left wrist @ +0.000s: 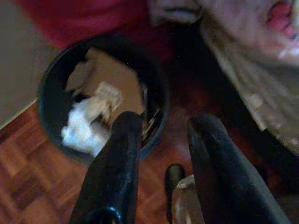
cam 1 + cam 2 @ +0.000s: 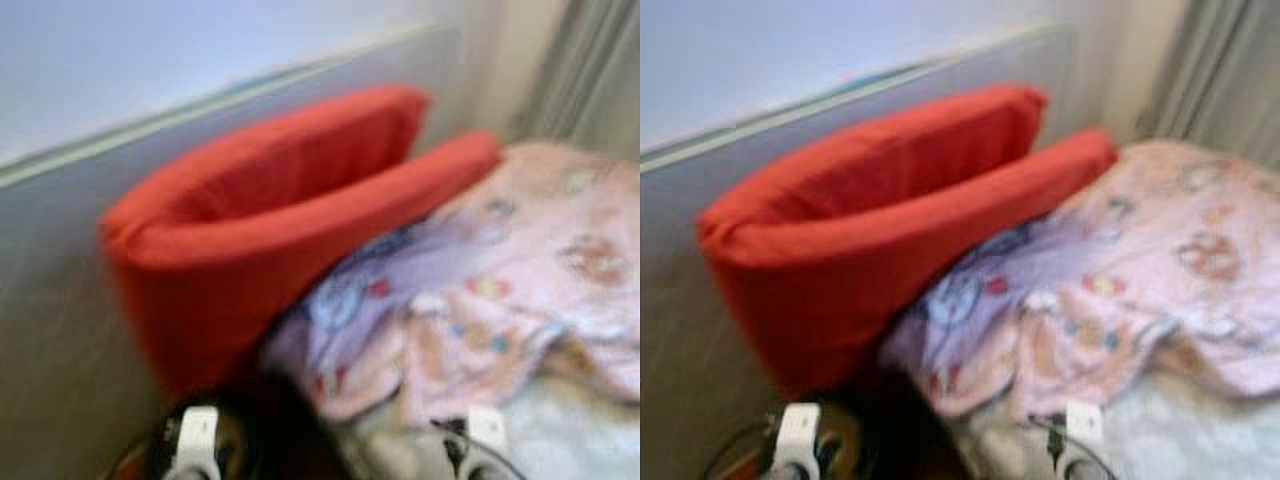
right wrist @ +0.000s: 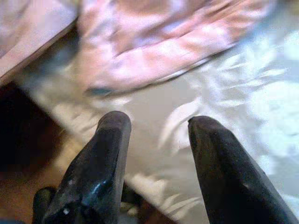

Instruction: Clean up the room

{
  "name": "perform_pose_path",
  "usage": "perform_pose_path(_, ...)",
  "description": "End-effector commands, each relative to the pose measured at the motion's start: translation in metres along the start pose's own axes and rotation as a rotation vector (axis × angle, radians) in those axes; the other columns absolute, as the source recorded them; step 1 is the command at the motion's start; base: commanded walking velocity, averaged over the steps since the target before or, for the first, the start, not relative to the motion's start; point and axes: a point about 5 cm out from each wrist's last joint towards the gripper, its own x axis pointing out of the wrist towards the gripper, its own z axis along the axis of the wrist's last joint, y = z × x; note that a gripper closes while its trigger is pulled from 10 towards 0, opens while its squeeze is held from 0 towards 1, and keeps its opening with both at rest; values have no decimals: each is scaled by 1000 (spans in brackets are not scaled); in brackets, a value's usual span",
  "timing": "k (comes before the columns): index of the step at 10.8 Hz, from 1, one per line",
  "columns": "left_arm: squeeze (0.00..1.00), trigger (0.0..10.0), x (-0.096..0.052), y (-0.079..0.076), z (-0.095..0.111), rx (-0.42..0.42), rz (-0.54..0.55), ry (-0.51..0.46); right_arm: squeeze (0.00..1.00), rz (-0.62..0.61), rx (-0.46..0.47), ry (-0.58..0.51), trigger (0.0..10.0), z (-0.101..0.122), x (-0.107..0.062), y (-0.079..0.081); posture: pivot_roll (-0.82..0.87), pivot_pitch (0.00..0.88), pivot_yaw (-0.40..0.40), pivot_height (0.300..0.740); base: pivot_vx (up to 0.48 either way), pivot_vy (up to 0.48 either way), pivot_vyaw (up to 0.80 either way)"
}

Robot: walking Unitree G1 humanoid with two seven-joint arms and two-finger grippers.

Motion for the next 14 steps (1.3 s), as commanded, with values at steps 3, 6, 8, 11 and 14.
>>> perform_pose_path(3,0,10000,-1,8,0,13,27,5,0,57,14,-29,10000,8,1,17,144,23,14,740,85,0,0)
perform_pose_path(6,0,10000,1,6,9,27,18,-39,0,78,55,-114,10000,33,4,20,141,41,14,740,0,0,0)
perform_pose_path(8,0,10000,6,5,43,21,26,-182,0,97,54,-230,10000,60,5,23,143,58,9,740,0,0,0)
perform_pose_path(11,0,10000,6,1,100,-2,20,-438,0,137,47,-403,10000,94,2,31,118,71,-2,740,0,0,0)
perform_pose_path(14,0,10000,-2,0,131,-13,14,-626,0,162,33,-513,10000,103,-4,28,120,88,-17,740,0,0,0)
